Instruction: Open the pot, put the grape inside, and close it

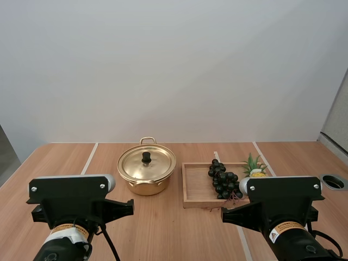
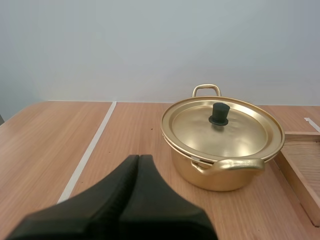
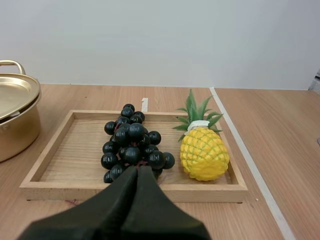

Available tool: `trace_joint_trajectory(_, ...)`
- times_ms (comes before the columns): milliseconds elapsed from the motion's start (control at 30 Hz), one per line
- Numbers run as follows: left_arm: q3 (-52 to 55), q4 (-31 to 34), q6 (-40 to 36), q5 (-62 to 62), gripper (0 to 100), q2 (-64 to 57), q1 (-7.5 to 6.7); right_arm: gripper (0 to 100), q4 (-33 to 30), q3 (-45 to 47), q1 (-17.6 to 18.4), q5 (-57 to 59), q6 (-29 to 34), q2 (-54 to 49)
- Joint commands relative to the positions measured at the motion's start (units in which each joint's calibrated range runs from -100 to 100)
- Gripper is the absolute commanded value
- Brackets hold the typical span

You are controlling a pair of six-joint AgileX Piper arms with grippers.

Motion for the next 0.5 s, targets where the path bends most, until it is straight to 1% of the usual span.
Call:
trace_joint_trajectory(0,0.0,-1.2,0.9,-1.2,0,-0.2,-0.01,0,0.0,0.1,0.2,-1.2,-0.3,-0.3)
trace_joint_trajectory(133,0.0,-1.2,0.9,-1.2,0,-0.2,-0.01,0,-0.9,0.1,0.2,-0.9,-0.3,-0.3)
trace_joint_trajectory(467,0.0,-1.2,0.9,-1.2,0,-0.2,-0.01,0,-0.9,0.1,0.2,-0.9,-0.3,-0.3)
